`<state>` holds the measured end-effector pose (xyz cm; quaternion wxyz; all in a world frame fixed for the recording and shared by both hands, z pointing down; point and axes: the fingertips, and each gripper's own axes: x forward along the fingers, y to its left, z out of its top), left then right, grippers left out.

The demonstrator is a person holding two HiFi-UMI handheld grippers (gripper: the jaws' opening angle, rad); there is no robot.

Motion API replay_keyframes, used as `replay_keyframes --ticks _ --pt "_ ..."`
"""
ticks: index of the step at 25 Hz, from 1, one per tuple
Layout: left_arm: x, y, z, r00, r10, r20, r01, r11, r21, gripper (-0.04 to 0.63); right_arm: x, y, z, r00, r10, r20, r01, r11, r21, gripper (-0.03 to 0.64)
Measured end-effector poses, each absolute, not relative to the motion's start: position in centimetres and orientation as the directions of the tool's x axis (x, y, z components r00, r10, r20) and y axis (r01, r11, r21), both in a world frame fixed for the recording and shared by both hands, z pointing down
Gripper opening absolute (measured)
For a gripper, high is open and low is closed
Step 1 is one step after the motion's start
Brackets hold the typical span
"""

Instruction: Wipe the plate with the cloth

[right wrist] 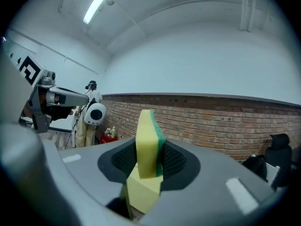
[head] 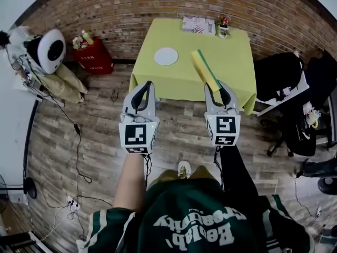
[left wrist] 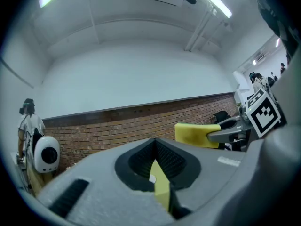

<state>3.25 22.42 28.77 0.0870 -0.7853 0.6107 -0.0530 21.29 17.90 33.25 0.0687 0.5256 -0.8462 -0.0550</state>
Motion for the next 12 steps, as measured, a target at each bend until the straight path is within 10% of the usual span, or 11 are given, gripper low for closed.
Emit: replay_keyframes --ticks 12 --pt "1.4 19.4 28.9 0.217 -0.976 -0.019 -0.957 -0.209 -0.2 0.003 19.2 14.2 33.2 -0.471 -0.88 0.052 -0.866 0.473 0.164 0.133"
